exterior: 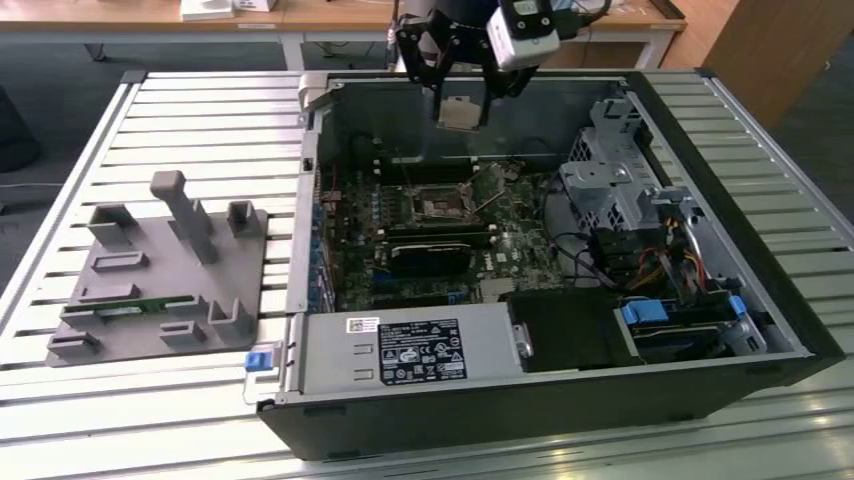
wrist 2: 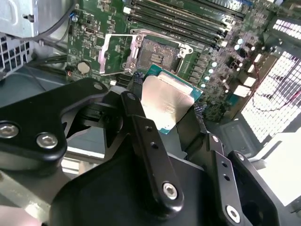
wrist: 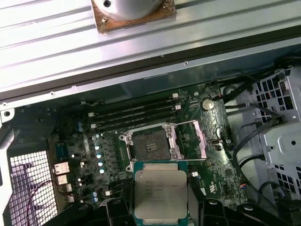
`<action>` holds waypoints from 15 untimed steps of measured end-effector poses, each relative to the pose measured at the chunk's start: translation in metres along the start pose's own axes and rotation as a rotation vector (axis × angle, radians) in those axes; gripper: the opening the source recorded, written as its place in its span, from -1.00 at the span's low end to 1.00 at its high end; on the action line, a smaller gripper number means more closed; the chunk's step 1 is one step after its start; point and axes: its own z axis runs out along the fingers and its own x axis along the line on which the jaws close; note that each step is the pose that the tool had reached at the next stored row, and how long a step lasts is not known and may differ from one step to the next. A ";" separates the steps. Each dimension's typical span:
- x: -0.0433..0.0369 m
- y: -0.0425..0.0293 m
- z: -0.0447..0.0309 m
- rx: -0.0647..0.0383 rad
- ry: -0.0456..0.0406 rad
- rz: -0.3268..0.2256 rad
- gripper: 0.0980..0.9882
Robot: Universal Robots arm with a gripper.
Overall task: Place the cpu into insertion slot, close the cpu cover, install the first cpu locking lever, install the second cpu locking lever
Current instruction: 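Place the cpu into insertion slot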
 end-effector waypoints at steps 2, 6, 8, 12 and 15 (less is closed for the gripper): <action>0.0000 0.0000 0.0001 0.000 -0.0012 0.014 0.00; 0.0001 0.0000 0.0005 -0.001 -0.0042 0.047 0.00; 0.0001 0.0000 0.0006 -0.001 -0.0054 0.061 0.00; 0.0001 0.0001 0.0009 -0.002 -0.0081 0.090 0.00; 0.0001 0.0001 0.0011 -0.002 -0.0101 0.113 0.00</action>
